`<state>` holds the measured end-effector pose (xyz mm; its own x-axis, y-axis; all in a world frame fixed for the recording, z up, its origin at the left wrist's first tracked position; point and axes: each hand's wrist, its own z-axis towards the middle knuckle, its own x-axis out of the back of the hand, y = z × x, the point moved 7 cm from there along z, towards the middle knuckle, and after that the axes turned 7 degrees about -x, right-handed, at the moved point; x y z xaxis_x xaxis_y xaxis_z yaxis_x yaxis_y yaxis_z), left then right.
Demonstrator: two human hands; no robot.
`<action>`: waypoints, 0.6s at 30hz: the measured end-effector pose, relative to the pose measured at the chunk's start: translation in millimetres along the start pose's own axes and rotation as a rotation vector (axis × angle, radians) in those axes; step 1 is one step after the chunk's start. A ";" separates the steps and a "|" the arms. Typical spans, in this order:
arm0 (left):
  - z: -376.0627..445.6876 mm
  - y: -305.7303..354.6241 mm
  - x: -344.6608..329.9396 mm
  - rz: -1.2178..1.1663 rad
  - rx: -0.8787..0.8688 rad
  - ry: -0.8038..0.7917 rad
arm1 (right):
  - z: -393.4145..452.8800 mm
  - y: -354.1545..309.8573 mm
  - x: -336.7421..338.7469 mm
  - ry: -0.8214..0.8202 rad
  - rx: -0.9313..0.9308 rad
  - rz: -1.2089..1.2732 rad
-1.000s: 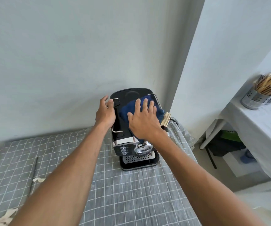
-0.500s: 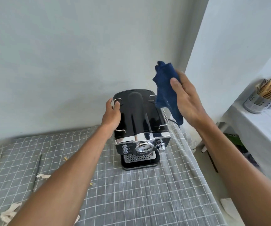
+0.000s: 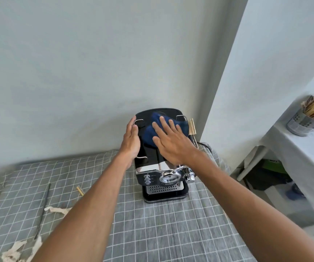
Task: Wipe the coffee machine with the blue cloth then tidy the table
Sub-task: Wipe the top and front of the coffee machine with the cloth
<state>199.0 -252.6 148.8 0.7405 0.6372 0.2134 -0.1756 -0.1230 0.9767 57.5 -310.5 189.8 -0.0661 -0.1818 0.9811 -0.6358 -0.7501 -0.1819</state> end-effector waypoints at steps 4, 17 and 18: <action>1.5 -0.5 -2.1 0.002 0.012 -0.001 | -49.9 -5.6 -10.8 -0.017 0.185 -0.058; -1.0 5.2 -1.5 -0.007 -0.005 -0.012 | -0.9 -14.4 -10.0 0.011 0.129 -0.085; -0.6 5.4 -2.0 -0.018 -0.002 -0.006 | -17.7 -15.7 -12.9 0.015 0.170 -0.087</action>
<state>196.2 -254.0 153.6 0.7477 0.6346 0.1957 -0.1632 -0.1101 0.9804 54.8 -285.1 181.2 -0.0286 -0.1035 0.9942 -0.5004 -0.8595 -0.1039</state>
